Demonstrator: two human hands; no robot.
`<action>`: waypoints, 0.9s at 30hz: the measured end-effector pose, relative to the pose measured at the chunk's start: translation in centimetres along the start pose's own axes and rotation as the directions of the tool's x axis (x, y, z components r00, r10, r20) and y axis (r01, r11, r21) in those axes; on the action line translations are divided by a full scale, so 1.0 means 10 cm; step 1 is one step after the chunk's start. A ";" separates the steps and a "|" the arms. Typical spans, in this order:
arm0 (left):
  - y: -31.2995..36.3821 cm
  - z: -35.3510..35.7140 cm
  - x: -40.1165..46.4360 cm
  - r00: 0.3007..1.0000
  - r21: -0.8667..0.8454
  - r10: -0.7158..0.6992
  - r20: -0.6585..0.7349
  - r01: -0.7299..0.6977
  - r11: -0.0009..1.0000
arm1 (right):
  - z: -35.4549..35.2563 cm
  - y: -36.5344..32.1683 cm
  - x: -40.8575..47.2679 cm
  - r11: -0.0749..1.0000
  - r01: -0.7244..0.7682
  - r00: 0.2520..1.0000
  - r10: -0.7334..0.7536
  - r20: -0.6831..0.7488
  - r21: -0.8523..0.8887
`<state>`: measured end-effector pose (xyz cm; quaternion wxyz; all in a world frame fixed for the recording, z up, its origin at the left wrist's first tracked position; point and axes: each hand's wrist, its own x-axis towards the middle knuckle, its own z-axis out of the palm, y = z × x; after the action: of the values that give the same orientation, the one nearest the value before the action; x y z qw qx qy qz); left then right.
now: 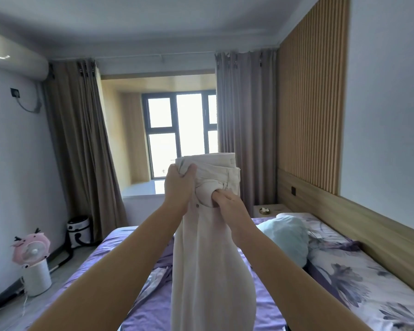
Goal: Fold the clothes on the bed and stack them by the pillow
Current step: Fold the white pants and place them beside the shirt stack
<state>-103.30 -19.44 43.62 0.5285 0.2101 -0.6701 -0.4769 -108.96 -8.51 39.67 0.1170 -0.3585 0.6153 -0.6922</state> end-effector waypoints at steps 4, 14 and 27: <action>0.00 0.04 -0.03 0.998 0.009 -0.014 -0.059 0.015 1.000 | 0.00 0.02 0.01 0.998 -0.046 0.993 0.041 0.111 0.043; -0.06 0.10 -0.05 0.985 0.031 -0.053 -0.167 0.059 0.998 | -0.04 -0.05 0.08 0.990 -0.106 0.952 0.127 0.277 -0.089; -0.03 0.20 -0.06 0.942 -0.112 -0.184 -0.282 0.158 0.981 | 0.11 -0.07 0.07 0.983 0.068 0.973 -0.028 0.228 -0.169</action>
<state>-105.00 -18.25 43.12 0.5866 0.3119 -0.5429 -0.5137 -108.56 -9.59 40.50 0.1369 -0.4583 0.6477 -0.5931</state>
